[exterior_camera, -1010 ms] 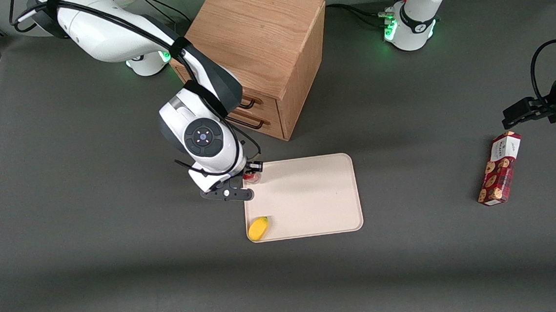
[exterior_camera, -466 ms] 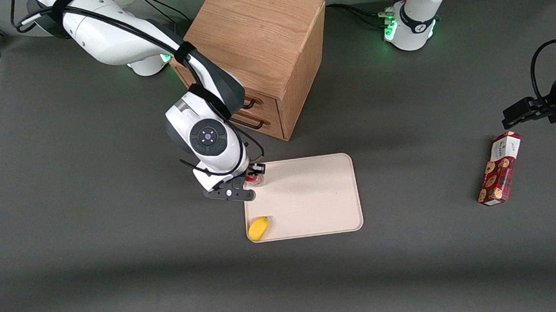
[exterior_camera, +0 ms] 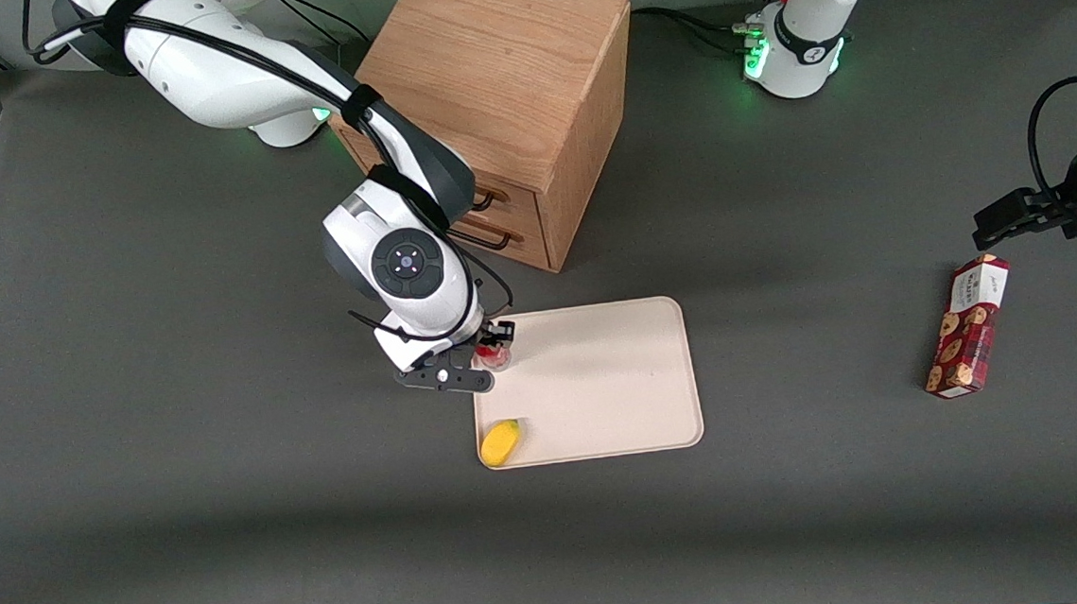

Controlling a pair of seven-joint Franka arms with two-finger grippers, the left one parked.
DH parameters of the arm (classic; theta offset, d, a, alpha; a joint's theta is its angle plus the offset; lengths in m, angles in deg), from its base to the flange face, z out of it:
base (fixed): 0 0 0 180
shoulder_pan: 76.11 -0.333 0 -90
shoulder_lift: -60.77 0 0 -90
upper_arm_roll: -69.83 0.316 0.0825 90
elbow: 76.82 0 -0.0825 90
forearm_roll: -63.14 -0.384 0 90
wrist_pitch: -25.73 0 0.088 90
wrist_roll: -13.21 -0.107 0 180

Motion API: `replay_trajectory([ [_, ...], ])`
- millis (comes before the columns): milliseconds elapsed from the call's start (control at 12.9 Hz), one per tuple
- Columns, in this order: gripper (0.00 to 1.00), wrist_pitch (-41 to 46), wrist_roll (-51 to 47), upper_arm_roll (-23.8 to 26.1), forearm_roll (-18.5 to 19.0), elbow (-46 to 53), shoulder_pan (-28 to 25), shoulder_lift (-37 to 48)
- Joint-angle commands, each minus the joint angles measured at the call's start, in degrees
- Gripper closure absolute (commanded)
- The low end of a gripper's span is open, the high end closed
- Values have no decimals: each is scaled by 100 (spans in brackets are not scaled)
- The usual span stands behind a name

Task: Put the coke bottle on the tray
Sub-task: 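Lower the bottle onto the tray and open the right gripper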

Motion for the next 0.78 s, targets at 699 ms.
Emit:
replay_trajectory([
  [699,0,1073,1789,-76,-475,-21,1369,1922],
])
